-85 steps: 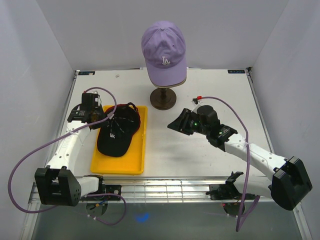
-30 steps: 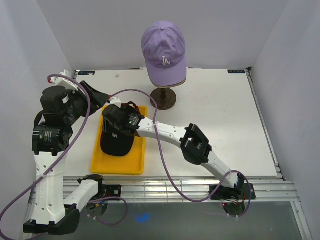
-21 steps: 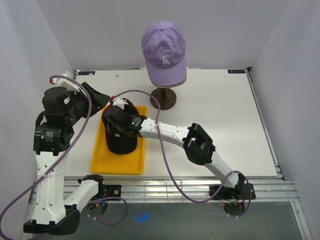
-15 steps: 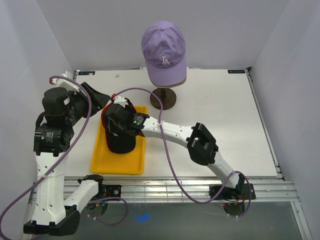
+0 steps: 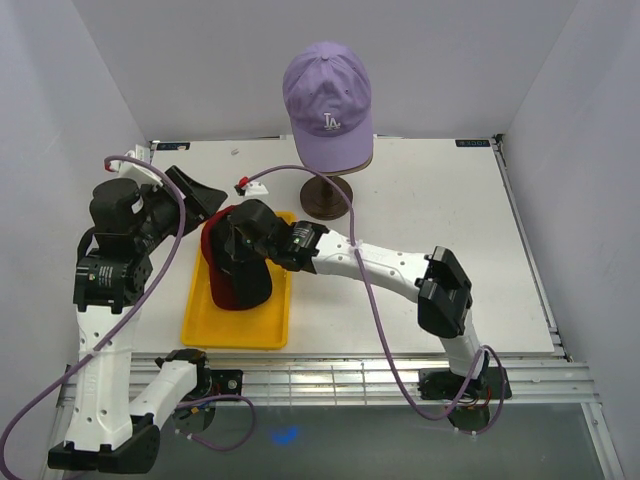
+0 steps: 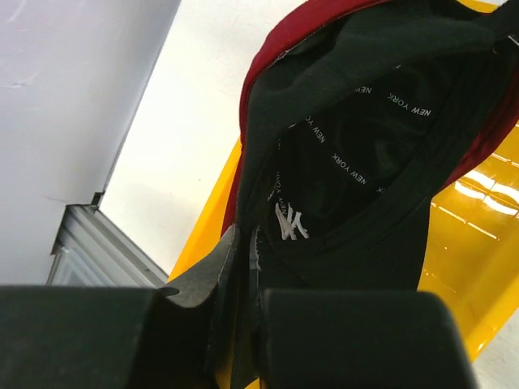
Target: Stack the hats
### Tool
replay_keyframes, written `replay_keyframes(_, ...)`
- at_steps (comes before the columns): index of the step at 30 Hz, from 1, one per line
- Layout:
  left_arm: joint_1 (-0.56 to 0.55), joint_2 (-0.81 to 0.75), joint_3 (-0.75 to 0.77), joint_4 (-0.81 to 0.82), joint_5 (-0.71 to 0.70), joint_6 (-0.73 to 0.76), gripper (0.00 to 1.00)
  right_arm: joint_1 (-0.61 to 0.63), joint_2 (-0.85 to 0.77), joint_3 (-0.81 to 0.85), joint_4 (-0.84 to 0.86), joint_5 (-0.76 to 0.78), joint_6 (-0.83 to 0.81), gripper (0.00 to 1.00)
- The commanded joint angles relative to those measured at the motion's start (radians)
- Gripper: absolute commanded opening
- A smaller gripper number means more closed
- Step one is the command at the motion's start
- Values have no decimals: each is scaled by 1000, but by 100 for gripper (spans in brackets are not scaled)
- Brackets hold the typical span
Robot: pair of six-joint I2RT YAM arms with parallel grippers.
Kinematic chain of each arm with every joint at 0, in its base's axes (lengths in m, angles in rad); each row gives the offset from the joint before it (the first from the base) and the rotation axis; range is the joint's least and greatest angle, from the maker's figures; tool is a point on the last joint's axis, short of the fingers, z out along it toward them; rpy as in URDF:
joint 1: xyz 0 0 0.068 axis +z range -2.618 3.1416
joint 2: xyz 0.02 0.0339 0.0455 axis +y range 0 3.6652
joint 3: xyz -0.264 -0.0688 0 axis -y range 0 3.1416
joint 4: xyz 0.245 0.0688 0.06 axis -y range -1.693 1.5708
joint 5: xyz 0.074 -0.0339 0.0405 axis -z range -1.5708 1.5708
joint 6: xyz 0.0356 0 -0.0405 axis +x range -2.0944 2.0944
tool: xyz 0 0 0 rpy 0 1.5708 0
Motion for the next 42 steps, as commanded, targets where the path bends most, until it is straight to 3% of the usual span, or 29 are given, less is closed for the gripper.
replay_keyframes(1, 1, -22, -11, 48, 30, -16, 73, 2, -132, -70, 128, -28, 38, 8)
replay_keyframes(9, 0, -13, -40, 70, 44, -29, 73, -67, -330, -417, 352, -220, 243, 8)
replay_keyframes(13, 0, -2, -107, 82, 51, -29, 72, -147, -428, -669, 484, -287, 344, 8)
replay_keyframes(20, 1, 8, -264, 143, 45, -38, 65, -243, -494, -897, 600, -404, 424, 8)
replay_keyframes(33, -5, 106, -466, 254, 10, -39, 31, -317, -517, -998, 647, -467, 414, 13)
replay_keyframes(40, -77, 163, -532, 300, -58, -62, 29, -334, -531, -1025, 667, -481, 412, 17)
replay_keyframes(42, -89, 180, -536, 314, -68, -72, 29, -336, -531, -1025, 673, -491, 406, 25)
